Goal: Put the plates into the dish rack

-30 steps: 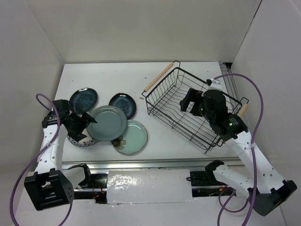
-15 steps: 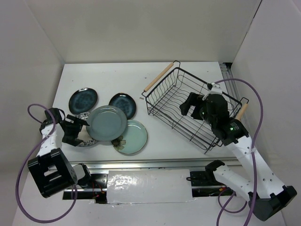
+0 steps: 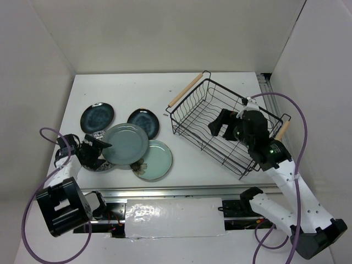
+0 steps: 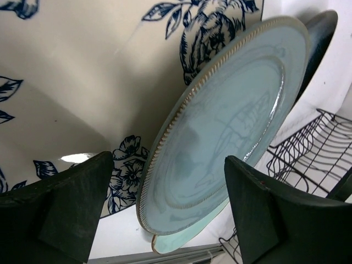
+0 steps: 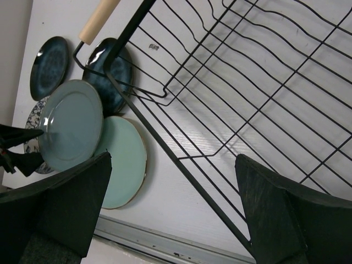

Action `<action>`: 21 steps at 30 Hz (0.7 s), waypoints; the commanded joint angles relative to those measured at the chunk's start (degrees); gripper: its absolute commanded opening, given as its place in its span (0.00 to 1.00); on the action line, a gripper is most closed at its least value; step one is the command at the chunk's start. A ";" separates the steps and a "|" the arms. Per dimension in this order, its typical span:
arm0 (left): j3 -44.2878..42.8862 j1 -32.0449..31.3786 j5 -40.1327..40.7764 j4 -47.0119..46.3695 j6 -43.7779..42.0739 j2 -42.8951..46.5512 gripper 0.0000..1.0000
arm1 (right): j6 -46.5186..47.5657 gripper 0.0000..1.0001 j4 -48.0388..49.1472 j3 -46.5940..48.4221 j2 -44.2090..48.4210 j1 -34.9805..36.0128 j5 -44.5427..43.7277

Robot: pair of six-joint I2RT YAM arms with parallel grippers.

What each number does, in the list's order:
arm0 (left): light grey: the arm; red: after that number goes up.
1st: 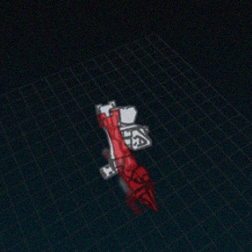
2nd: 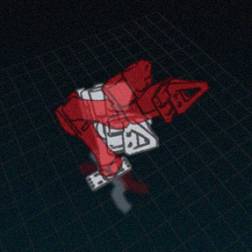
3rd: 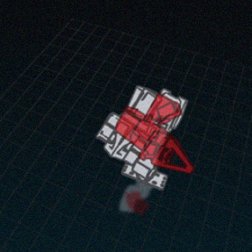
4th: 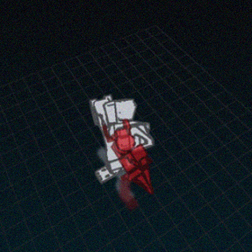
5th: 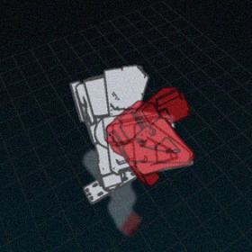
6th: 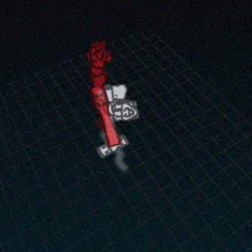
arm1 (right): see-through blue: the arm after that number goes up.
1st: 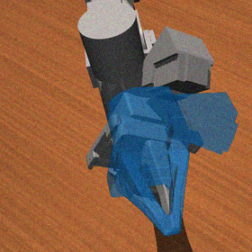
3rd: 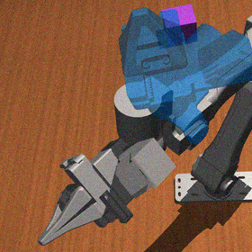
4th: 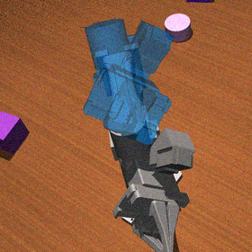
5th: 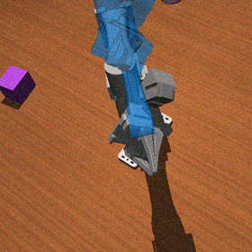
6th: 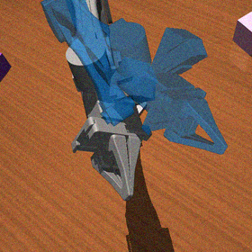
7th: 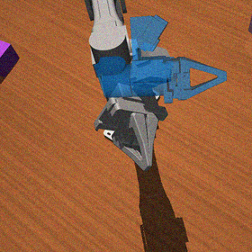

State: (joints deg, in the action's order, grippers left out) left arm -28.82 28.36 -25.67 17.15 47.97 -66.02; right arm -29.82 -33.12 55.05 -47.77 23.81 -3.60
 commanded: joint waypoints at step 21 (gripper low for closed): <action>8.78 0.21 -7.38 -19.26 1.61 2.56 0.57 | -0.67 1.00 2.01 2.17 -2.24 -0.87 3.24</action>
State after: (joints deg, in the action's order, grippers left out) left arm -20.25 28.38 -32.29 1.54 49.67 -63.99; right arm -30.44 -33.06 55.07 -49.95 23.24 -0.80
